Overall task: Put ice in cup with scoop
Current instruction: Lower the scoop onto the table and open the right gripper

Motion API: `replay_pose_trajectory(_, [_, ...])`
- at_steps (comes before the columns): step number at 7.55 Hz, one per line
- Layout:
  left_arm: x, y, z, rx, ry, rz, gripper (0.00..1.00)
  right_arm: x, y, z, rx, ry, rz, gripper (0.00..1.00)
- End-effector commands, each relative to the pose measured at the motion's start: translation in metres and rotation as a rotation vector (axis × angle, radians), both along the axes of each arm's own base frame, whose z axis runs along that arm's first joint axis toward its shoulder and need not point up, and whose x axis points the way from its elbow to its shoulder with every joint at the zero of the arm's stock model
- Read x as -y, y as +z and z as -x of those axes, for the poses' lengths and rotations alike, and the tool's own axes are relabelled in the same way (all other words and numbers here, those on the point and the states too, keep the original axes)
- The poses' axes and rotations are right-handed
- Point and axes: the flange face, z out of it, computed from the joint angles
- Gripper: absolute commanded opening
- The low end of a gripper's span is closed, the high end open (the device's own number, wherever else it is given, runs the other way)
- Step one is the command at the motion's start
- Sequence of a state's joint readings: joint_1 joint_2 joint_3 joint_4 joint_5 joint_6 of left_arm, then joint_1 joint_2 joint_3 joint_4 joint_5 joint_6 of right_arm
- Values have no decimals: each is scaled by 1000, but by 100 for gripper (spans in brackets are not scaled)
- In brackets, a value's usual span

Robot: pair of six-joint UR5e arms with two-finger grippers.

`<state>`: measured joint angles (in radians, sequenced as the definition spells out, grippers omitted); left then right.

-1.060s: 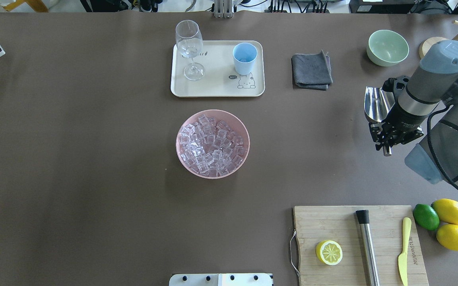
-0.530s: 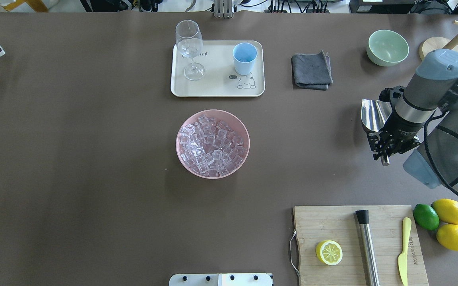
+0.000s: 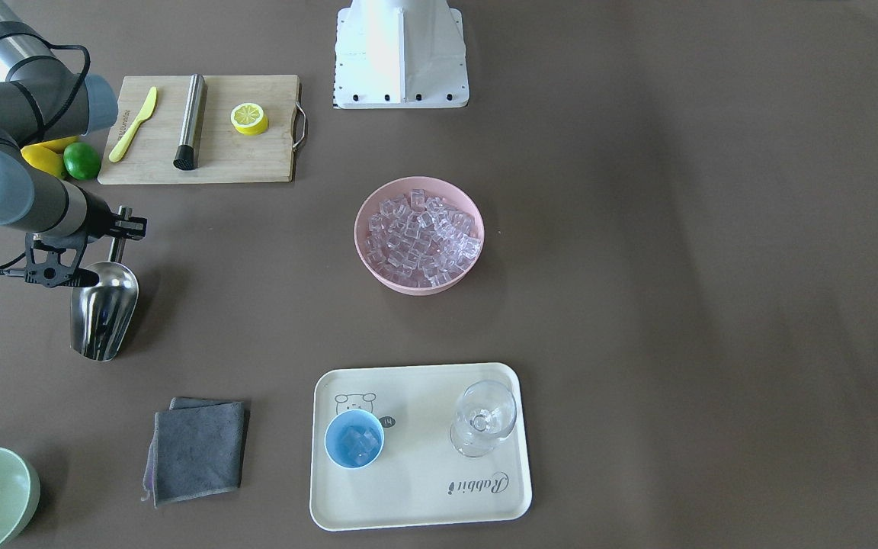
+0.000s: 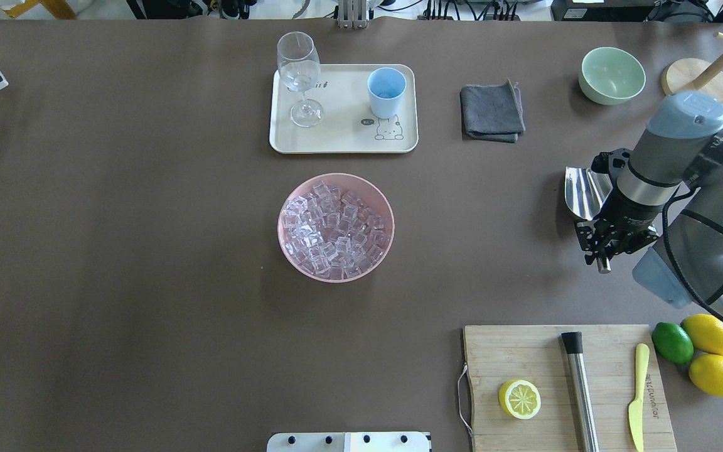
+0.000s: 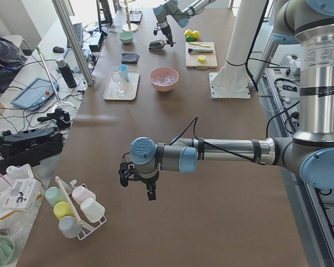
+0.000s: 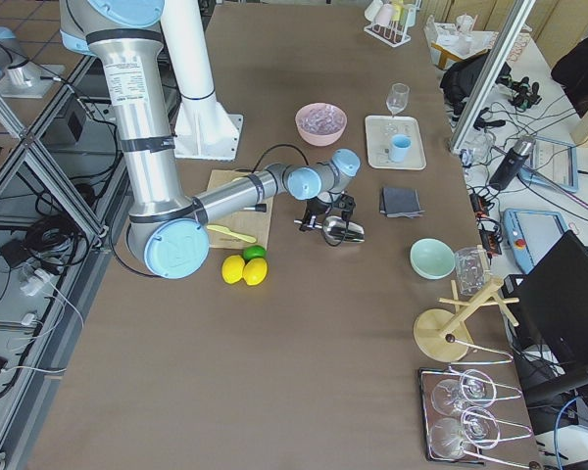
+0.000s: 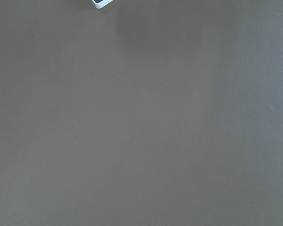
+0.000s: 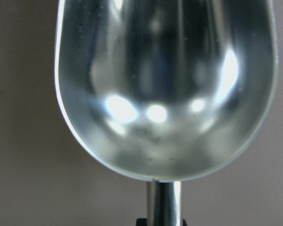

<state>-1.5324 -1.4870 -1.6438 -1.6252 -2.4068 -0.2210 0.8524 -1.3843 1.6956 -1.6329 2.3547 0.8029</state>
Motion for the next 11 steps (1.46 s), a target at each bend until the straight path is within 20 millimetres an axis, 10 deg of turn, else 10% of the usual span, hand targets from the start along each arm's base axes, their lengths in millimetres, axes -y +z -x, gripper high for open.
replay_pose_trajectory(1, [3,-2,-1,0,-1,-1,98,-3,-15,-3,22,0,-23,100])
replay_pose_trajectory(5, [4,-4,2,44,1,-20,98,11,-76,-50,96,72,-146,100])
replay_pose_trajectory(8, [4,-3,1,44,2,-16,98,69,-58,-214,118,25,-448,100])
replay_pose_trajectory(11, [4,-3,0,44,5,-16,98,80,17,-345,24,12,-429,100])
